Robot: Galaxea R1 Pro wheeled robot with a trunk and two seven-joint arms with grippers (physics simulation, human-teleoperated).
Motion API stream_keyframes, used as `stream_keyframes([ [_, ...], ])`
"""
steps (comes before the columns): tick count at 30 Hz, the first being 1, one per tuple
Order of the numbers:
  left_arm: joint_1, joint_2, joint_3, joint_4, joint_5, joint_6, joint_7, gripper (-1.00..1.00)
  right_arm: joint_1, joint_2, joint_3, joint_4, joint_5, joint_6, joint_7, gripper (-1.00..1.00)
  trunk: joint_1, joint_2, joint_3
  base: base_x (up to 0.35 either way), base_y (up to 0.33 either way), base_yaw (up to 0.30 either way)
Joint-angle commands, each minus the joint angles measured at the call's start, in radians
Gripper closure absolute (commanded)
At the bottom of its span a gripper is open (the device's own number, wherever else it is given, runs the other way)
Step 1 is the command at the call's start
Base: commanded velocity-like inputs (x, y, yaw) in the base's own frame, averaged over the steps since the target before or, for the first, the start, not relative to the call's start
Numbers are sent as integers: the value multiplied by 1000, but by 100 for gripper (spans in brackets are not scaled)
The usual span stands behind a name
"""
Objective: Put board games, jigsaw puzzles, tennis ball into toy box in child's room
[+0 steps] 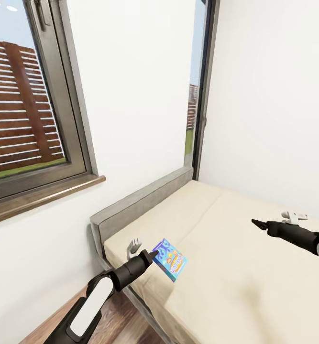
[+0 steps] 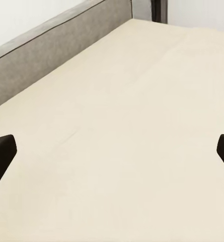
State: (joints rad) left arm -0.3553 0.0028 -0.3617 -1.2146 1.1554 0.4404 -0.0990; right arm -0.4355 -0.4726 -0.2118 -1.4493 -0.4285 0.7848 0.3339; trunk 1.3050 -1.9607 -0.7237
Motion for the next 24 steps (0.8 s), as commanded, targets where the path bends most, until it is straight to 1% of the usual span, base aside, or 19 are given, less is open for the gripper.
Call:
stream_keyframes([
  [1,-1,0,0,0,4,3,-1,100,1,0,-1,-4,2,5,5,-100,-4,7,2,0,0,-4],
  [10,-1,0,0,1,3,4,4,100,27,1,-1,-34,2,5,5,-100,-39,70,30,0,0,-1],
  [24,-1,0,0,1,3,7,6,100,40,1,0,-49,2,5,5,-100,-92,168,74,0,0,-15],
])
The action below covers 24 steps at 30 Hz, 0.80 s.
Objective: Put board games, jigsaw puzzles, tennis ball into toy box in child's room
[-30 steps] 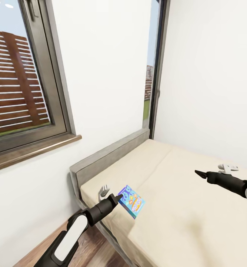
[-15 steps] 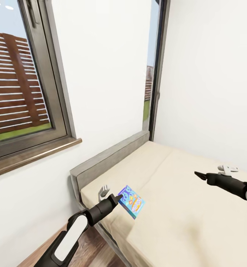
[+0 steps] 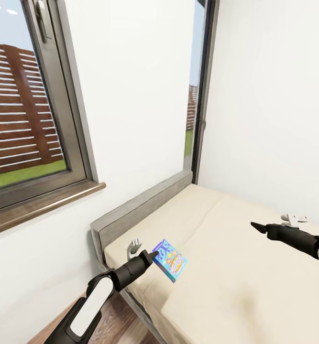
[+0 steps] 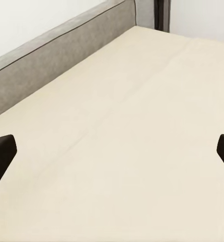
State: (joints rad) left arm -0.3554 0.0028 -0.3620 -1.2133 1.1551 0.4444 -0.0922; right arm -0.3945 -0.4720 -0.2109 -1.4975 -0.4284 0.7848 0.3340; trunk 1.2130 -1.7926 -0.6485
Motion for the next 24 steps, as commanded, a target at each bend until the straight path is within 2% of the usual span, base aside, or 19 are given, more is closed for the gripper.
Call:
stream_keyframes([
  [1,-1,0,0,0,3,4,-1,100,-1,0,-2,-1,2,5,5,-100,-4,7,2,0,0,-84],
  [5,-1,0,0,0,3,5,-1,100,0,1,-2,-3,2,5,5,-100,-19,35,15,0,0,-136],
  [13,0,-2,-8,-11,5,2,-1,100,0,0,-2,-4,2,5,5,-100,-19,35,15,0,0,-114],
  [24,1,-1,-13,-15,3,-5,-7,100,0,1,-2,-5,2,5,5,-100,-19,35,15,4,0,-19],
])
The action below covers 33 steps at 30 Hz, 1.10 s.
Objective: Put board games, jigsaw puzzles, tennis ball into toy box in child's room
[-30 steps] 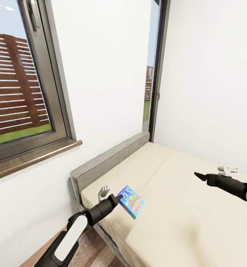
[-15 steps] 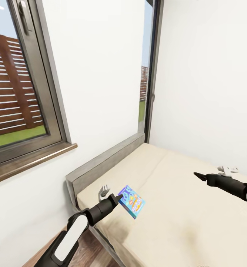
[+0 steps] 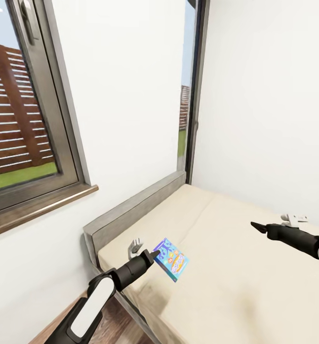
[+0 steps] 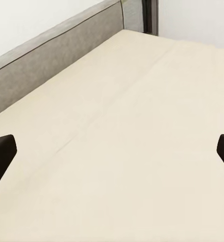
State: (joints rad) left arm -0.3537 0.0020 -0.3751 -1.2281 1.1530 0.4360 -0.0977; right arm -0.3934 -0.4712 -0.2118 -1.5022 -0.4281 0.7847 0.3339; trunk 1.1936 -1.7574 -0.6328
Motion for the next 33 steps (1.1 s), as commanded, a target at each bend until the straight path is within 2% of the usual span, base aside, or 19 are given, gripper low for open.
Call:
stream_keyframes([
  [1,0,0,0,0,5,3,-1,100,-1,0,-1,-1,2,5,5,-100,0,0,-1,52,0,-5],
  [11,15,-2,7,1,-35,-9,-2,100,-1,-1,-1,-1,2,5,5,-100,0,0,-1,54,0,-2],
  [27,18,-3,11,1,-38,-11,-2,100,-1,-1,-2,-1,2,5,5,-100,0,0,-1,8,0,-3],
  [33,17,-3,12,0,-36,-10,-4,100,-1,-1,-3,-1,2,5,5,-100,0,0,-1,1,0,-98],
])
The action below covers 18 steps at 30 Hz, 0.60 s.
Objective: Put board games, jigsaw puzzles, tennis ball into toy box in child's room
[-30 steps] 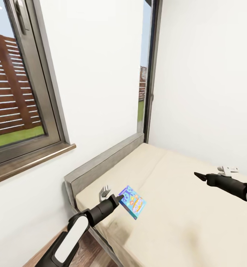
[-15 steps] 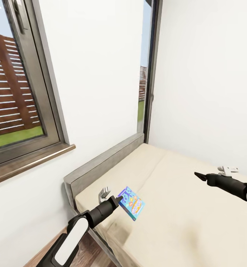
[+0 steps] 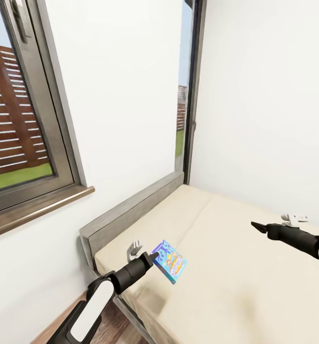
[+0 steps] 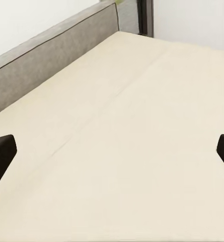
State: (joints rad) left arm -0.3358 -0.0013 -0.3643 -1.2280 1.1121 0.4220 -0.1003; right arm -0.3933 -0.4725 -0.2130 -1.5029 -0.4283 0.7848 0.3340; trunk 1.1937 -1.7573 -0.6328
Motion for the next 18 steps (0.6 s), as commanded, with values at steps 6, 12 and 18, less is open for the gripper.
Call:
stream_keyframes([
  [6,-1,-1,1,-1,8,7,0,100,-1,0,-2,0,2,5,5,-100,-4,6,2,0,0,-216],
  [12,-2,-1,1,-1,8,9,-3,100,-1,0,-2,0,2,5,5,-100,-27,48,21,0,0,-262],
  [18,-2,0,0,-1,9,9,-4,100,-1,0,-2,0,2,5,5,-100,-50,90,40,0,0,-277],
])
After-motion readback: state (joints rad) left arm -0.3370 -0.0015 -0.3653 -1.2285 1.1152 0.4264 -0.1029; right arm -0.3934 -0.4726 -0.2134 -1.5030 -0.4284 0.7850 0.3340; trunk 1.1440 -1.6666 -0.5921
